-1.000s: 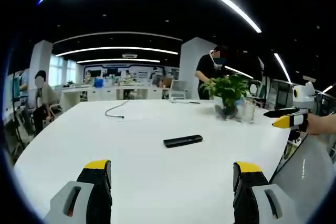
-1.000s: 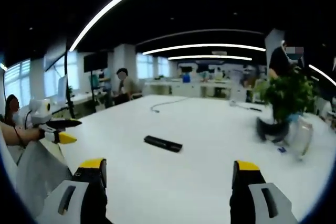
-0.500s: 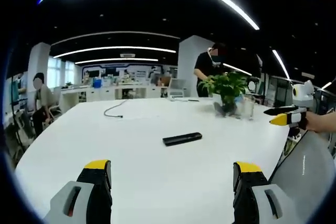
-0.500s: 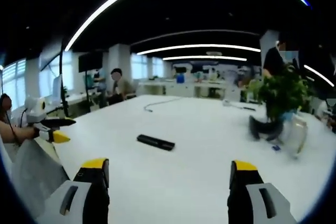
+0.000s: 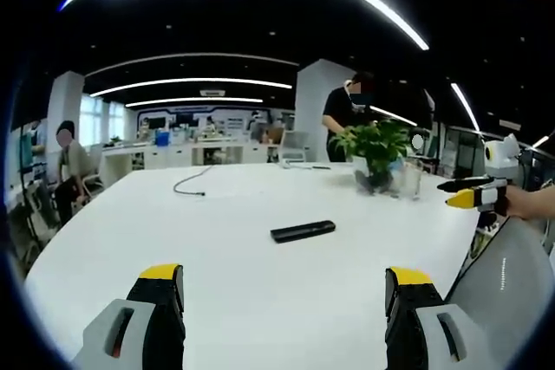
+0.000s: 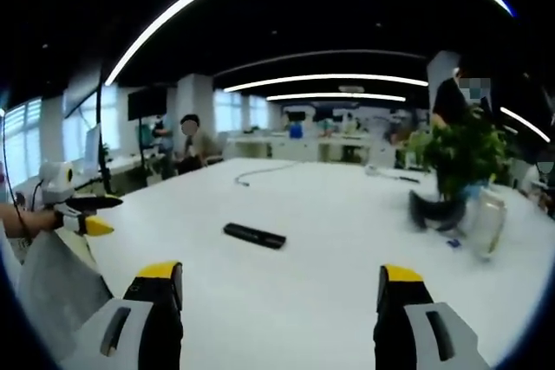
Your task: Press the specified remote control buttons in sequence, fully releasing each button before pressing the next.
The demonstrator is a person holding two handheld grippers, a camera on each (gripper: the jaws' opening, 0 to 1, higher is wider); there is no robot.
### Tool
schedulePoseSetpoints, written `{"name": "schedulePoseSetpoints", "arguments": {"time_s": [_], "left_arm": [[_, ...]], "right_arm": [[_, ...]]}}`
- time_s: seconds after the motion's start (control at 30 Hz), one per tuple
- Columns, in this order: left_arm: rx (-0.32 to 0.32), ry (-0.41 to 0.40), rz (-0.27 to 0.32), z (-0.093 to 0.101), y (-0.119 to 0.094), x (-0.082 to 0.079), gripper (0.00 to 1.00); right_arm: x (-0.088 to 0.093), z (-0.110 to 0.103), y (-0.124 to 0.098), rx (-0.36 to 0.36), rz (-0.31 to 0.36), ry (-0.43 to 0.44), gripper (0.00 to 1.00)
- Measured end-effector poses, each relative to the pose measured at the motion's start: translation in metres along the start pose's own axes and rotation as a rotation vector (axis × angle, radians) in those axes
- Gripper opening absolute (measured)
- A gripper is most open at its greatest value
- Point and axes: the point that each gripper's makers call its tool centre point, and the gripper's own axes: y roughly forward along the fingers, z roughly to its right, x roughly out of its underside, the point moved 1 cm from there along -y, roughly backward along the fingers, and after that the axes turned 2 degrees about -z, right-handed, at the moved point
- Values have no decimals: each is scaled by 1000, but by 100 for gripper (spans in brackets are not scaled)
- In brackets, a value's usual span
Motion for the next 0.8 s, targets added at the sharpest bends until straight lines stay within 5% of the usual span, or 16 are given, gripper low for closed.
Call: {"name": "schedulePoseSetpoints", "arguments": {"time_s": [0.8], "left_arm": [[2, 7, -20, 1, 2, 3, 100]], "right_arm": [[5, 4, 1, 16, -27, 16, 91]]}}
